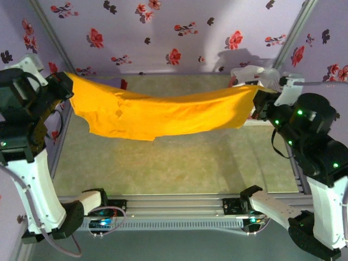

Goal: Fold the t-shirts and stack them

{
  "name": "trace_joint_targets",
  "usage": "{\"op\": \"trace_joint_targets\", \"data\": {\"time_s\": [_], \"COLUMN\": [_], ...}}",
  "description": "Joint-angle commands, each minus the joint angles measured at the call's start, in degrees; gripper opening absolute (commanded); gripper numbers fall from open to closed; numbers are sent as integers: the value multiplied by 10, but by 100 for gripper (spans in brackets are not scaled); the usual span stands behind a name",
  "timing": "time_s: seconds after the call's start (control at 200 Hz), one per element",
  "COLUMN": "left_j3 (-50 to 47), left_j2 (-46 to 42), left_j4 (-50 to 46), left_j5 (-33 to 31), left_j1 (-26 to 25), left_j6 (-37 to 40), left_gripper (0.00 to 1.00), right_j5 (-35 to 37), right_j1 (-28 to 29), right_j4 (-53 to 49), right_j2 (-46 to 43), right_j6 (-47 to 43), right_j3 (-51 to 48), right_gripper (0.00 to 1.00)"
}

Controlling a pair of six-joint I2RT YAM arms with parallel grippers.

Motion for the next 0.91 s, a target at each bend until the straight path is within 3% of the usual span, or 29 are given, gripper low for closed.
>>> {"op": "trace_joint_targets", "data": {"time_s": [0.0, 0.325, 0.605, 0.73, 0.9], "left_j3": [65, 191, 194, 137, -28], "left_j2": [-4, -22, -39, -26, -12], "left_j4": [-41, -109, -164, -153, -59], "left_j5": [-7, -9, -26, -27, -16], "left_j1": [-4, -4, 9, 11, 11], "left_j6": [-13, -25, 0, 7, 12], "left_gripper": [0, 0, 0, 0, 0], "right_j5": [2, -44, -105, -82, -64], "right_j1": [3, -12, -110, -118, -118], "right_j4": [6, -7, -23, -27, 6], "right_j2": [-16, -70, -84, -63, -12], "right_j6": [-20, 3, 5, -5, 16], "right_j3": [30, 70, 60, 35, -71], "right_gripper": [0, 0, 0, 0, 0]}}
